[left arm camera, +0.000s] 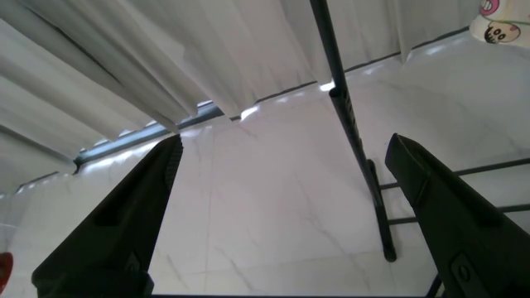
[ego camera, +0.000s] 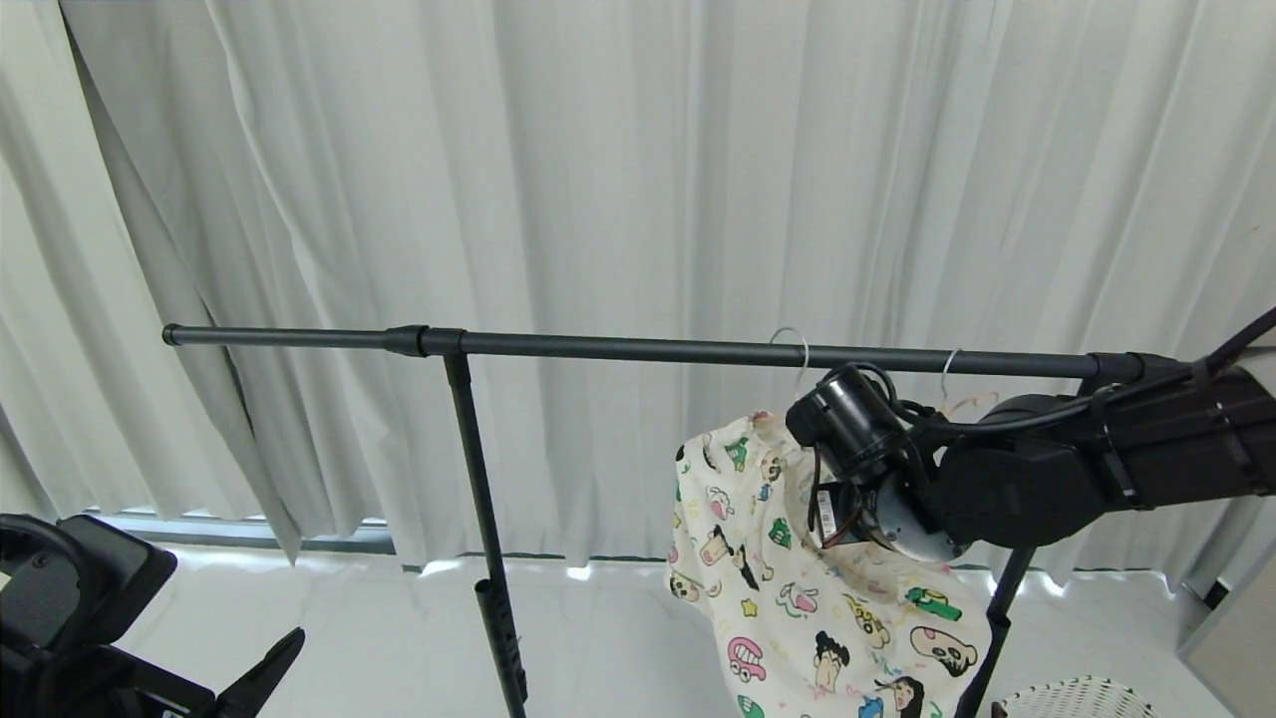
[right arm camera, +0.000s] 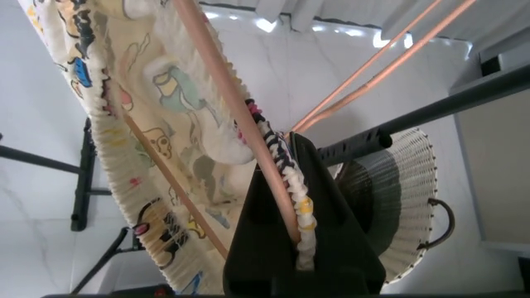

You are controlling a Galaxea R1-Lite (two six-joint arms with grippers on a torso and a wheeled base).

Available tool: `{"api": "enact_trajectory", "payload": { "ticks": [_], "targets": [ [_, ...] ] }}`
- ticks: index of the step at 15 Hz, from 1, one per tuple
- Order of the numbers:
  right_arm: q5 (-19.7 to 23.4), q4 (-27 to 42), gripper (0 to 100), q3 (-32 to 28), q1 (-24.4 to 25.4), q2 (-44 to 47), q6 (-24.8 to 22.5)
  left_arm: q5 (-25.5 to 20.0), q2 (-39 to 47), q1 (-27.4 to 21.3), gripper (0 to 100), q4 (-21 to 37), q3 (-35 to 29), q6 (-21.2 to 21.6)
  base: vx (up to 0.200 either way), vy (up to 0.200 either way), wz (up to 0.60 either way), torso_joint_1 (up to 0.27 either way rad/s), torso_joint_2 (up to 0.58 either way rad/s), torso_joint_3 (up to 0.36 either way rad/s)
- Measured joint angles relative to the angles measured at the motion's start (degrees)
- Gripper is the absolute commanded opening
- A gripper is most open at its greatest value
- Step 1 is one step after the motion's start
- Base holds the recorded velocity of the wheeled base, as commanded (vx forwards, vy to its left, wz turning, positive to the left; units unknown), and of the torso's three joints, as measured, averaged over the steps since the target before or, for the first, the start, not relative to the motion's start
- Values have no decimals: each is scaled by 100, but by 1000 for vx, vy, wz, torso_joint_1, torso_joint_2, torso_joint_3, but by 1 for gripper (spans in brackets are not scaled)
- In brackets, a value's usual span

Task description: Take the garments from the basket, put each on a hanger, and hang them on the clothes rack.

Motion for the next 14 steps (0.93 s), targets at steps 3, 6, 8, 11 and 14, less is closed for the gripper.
{"api": "enact_trajectory", "payload": {
  "ticks": [3,6,8,11,14],
  "targets": [
    [-2,2,0,-11,0,30,0,-2,0,-63,100,-2,-17,0,0,0,0,0,0,0],
    [-2,2,100,-44,0,44,-9,0,-11,-77,100,-2,-39,2,0,0,0,0,0,0],
    [-2,-2,100,-52,6,46,-2,0,-24,-77,100,0,-44,0,0,0,0,0,0,0],
    [-2,-9,100,-63,11,-50,9,0,-37,-77,100,0,-45,-5,0,0,0,0,0,0],
    [-2,0,100,-74,61,-363,9,0,-52,-71,100,0,-39,-20,0,0,0,0,0,0]
  ]
}}
